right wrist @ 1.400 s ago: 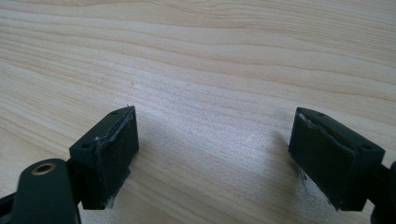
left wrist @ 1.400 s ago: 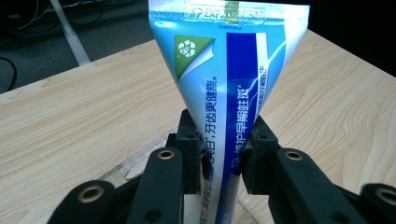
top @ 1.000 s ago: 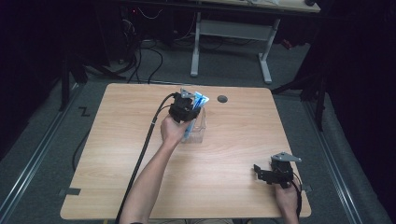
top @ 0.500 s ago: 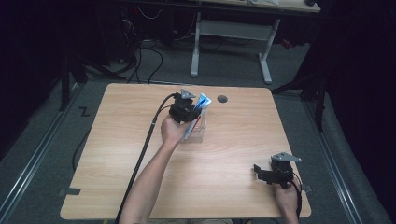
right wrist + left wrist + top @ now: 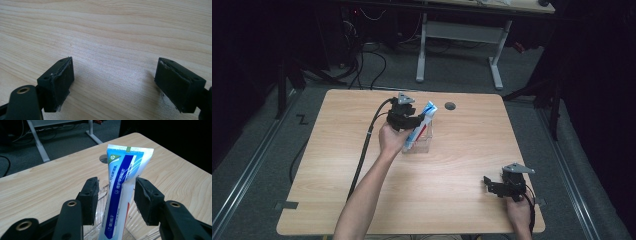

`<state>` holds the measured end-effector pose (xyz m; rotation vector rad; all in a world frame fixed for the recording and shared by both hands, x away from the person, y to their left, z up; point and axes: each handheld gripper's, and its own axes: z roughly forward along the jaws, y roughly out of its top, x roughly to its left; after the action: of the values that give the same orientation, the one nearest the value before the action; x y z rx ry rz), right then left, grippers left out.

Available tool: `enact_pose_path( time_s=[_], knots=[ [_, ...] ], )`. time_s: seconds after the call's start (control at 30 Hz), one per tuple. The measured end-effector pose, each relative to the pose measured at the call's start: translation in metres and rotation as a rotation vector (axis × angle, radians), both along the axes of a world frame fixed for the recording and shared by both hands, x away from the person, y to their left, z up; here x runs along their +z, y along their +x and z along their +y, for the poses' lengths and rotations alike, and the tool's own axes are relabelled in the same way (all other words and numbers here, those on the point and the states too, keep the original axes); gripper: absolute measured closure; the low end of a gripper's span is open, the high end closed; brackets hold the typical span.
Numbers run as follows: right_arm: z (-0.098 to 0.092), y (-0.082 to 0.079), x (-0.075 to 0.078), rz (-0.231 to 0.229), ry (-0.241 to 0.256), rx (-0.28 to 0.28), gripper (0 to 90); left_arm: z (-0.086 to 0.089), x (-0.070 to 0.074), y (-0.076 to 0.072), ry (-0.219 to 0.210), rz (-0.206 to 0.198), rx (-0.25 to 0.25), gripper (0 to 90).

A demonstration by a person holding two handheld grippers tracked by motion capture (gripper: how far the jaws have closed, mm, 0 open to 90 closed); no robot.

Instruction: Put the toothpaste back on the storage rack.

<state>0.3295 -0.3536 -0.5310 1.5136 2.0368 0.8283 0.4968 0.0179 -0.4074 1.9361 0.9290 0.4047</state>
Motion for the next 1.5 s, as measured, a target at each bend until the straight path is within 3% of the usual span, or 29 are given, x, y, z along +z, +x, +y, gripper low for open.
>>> enact_pose_path(
  time_s=[0.23,0.6,0.93,1.4,1.5],
  knots=[
    [0.0,0.0,0.0,0.0,0.0,0.0,15.7,0.012,0.004,-0.004,-0.025,-0.001,0.022,48.8],
    [0.0,0.0,0.0,0.0,0.0,0.0,15.7,0.028,0.012,-0.01,-0.015,-0.022,0.048,44.3],
    [0.0,0.0,0.0,0.0,0.0,0.0,15.7,0.049,0.011,-0.014,-0.036,-0.017,0.093,42.8],
    [0.0,0.0,0.0,0.0,0.0,0.0,15.7,0.071,0.008,-0.02,-0.023,-0.014,0.133,41.3],
    [0.0,0.0,0.0,0.0,0.0,0.0,15.7,0.074,0.007,-0.022,0.008,-0.016,0.14,40.5]
  ],
)
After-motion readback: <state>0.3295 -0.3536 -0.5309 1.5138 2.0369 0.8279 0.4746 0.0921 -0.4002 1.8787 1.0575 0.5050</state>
